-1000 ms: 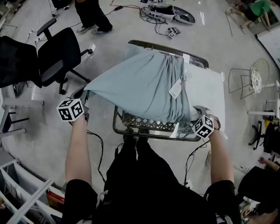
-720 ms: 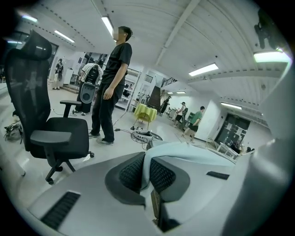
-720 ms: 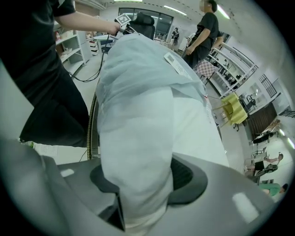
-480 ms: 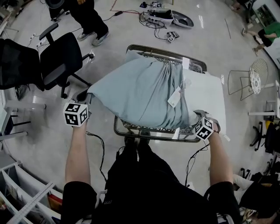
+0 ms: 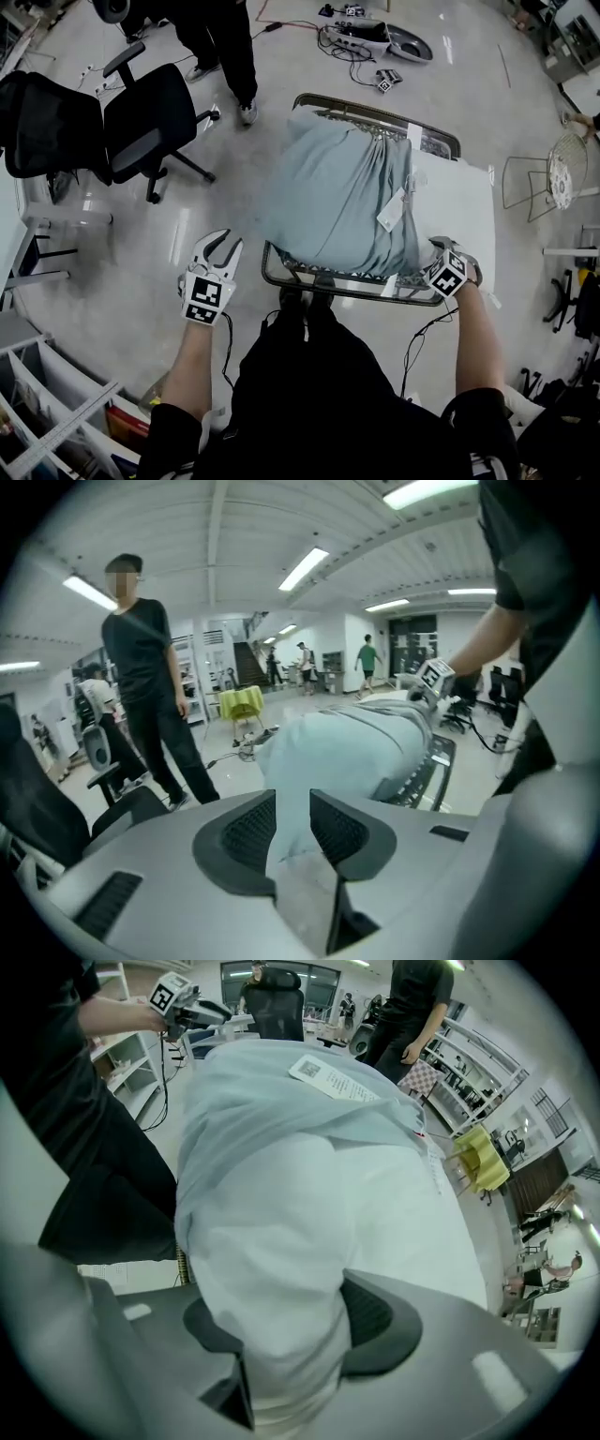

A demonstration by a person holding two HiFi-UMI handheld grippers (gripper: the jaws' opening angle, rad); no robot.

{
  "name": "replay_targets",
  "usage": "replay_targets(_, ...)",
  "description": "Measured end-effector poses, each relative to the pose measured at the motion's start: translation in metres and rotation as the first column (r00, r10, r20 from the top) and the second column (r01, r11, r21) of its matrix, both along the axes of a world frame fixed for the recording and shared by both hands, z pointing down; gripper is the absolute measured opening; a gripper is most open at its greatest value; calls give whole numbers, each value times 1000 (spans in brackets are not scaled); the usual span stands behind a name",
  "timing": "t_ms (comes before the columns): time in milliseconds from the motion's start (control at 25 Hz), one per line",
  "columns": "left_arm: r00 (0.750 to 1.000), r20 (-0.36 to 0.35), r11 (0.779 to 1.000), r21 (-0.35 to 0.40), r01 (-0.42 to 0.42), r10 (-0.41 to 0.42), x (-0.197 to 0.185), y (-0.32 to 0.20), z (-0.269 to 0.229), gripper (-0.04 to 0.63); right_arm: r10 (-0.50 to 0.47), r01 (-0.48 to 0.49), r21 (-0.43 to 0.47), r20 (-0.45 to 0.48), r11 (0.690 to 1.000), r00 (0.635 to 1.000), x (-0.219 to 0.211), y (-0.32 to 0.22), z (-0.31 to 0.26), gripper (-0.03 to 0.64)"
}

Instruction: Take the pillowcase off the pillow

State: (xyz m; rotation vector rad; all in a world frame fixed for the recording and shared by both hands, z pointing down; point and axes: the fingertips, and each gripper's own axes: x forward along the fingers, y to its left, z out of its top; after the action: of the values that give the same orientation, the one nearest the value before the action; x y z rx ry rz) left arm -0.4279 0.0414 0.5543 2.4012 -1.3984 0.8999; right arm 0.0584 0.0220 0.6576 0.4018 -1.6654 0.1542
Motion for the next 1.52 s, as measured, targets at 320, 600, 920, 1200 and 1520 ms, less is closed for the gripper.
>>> replay_targets(320,823,361,896,-109,-430,438,101,7,102,210,8,-8,12,-10,1000,1000,-10,6,-4,250)
replay_targets(600,884,376,960,-77,-269,278,69,-53,94,7,27,-28,28,37,999,999,-25,18,-15,250)
replay_targets(920,986,157,998,-23,-53,56,21,-100,46,7,69,-77,57,140,995,988,-28,27,-41,249)
replay_targets(1200,997,75,999,-37,1,2,10,-119,37,8,91,-99,47,145,994,985,3,51,-46,249)
replay_targets(1520,996,86,1000,-12,14,-13,9,-151,11,8,137,-143,28,162,989,977,41,80,-39,247)
